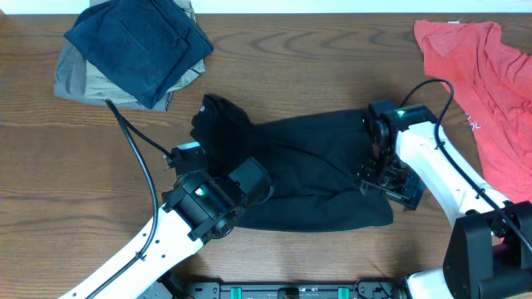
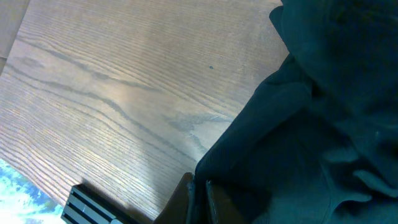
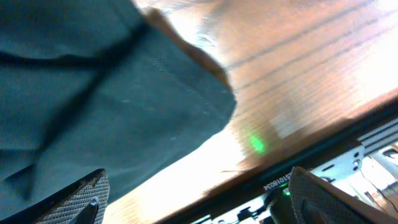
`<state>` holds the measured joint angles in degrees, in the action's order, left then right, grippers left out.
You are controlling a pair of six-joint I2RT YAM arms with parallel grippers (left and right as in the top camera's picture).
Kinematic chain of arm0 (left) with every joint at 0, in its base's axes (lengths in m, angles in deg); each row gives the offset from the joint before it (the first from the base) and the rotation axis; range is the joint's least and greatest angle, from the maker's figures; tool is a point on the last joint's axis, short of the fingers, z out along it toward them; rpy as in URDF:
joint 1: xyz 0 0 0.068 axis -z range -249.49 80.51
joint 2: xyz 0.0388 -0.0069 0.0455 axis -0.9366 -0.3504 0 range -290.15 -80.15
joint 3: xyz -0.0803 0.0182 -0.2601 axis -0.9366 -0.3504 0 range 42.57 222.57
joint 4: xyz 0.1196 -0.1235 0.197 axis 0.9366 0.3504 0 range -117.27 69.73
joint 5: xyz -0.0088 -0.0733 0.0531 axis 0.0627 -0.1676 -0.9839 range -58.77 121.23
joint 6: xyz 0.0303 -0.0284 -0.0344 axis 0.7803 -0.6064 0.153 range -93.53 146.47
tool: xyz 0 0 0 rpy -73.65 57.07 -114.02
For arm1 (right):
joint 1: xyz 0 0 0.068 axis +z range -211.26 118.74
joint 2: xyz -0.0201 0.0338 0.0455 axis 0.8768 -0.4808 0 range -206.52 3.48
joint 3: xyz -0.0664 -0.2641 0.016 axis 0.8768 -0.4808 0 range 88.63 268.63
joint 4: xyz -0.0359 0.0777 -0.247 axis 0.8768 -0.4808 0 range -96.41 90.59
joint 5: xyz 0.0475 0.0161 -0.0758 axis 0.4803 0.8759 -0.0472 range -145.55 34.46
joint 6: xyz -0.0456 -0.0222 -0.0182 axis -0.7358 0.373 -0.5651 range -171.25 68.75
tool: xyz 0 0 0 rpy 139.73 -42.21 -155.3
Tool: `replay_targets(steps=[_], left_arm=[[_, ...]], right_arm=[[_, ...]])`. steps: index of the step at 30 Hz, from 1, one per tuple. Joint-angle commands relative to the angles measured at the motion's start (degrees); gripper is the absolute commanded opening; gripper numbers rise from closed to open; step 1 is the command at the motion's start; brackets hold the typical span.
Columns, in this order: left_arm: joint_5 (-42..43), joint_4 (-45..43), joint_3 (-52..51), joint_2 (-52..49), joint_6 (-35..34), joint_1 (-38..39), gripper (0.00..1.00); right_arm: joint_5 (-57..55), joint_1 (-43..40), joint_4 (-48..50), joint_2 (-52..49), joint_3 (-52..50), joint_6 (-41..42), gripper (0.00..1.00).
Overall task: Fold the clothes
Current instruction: 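Grasp the shirt's lower right corner with the right gripper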
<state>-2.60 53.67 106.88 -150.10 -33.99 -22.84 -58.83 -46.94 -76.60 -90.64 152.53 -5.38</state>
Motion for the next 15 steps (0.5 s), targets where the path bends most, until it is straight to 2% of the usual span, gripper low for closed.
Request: replay_targets(steps=[1, 5, 8, 12, 15], left_arm=[[-1.38, 0.44, -0.35, -0.02, -1.20, -0.09, 0.07], [-1.38, 0.48, -0.35, -0.02, -1.16, -0.09, 0.07], [-1.38, 0.92, -0.35, -0.02, -1.14, -0.09, 0.07], [-1.38, 1.03, -0.35, -0.02, -1.18, -0.09, 0.07], [-1.38, 0.68, -0.35, -0.02, -1.18, -0.09, 0.07]], right_arm=[[-2.69, 0.37, 0.39, 1.05, -4.33, 2.56, 0.91], [-1.88, 0.26, 5.01, 2.91, -11.13, 2.58, 0.91], [-0.20, -0.79, 8.59, 8.70, -14.49, 2.38, 0.91], [4.31, -1.84, 13.14, 17.59, -15.93, -6.78, 0.95], [4.17, -1.84, 13.68, 21.64, -16.61, -8.70, 0.99]])
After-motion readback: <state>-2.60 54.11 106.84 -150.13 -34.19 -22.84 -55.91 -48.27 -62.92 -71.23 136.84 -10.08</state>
